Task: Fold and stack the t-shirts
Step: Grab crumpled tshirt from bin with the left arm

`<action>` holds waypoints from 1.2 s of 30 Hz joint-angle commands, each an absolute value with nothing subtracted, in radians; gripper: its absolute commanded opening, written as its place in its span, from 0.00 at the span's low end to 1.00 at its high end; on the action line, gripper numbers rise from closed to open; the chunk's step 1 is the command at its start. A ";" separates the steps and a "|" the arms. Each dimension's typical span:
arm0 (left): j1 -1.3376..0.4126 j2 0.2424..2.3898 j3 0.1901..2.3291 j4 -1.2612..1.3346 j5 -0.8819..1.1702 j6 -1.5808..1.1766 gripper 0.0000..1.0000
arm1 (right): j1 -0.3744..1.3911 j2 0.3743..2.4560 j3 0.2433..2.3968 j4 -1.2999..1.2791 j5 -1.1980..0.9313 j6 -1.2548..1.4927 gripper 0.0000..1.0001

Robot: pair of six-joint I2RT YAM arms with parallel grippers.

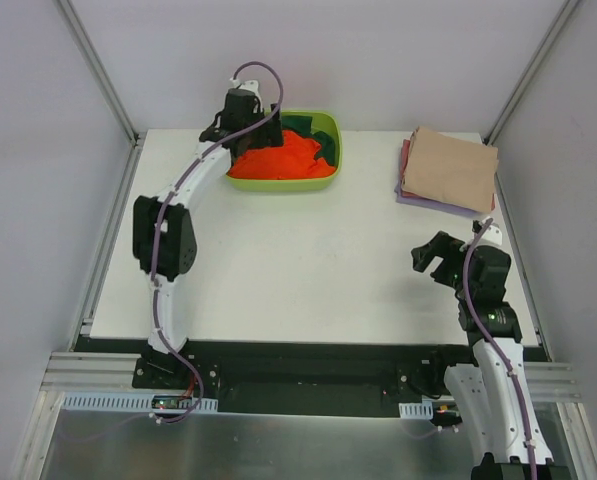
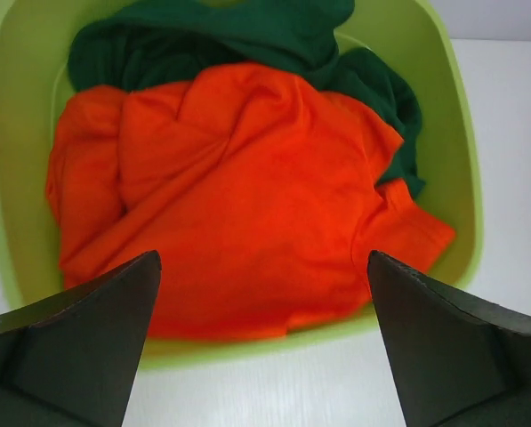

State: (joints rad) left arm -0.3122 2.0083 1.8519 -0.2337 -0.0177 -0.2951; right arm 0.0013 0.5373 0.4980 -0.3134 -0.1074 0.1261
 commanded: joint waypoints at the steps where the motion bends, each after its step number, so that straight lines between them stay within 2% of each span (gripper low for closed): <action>1: -0.302 2.250 2.118 -0.256 -0.035 -0.181 0.99 | -0.002 0.506 0.499 -0.265 -0.124 0.120 0.96; 6: -0.302 2.451 2.334 -0.256 0.064 -0.228 0.99 | -0.002 0.505 0.486 -0.258 -0.117 0.117 0.96; 12: -0.307 2.513 2.341 -0.226 0.063 -0.328 0.98 | -0.002 0.532 0.500 -0.275 -0.126 0.110 0.96; 15: -0.311 2.530 2.341 -0.221 0.054 -0.334 0.90 | -0.002 0.532 0.499 -0.273 -0.124 0.112 0.96; 20: -0.313 2.533 2.339 -0.219 0.048 -0.316 0.55 | -0.002 0.534 0.500 -0.275 -0.121 0.110 0.96; 21: -0.313 2.533 2.339 -0.219 0.041 -0.307 0.53 | -0.002 0.534 0.500 -0.276 -0.123 0.109 0.96; 24: -0.314 2.525 2.327 -0.219 0.037 -0.291 0.56 | 0.000 0.534 0.502 -0.279 -0.121 0.107 0.96; 31: -0.316 2.530 2.321 -0.224 0.049 -0.288 0.50 | 0.000 0.528 0.505 -0.288 -0.114 0.104 0.96; 33: -0.316 2.530 2.318 -0.224 0.048 -0.301 0.45 | -0.002 0.525 0.503 -0.290 -0.110 0.104 0.96; 36: -0.316 2.531 2.318 -0.222 0.064 -0.310 0.34 | 0.000 0.520 0.505 -0.291 -0.109 0.103 0.96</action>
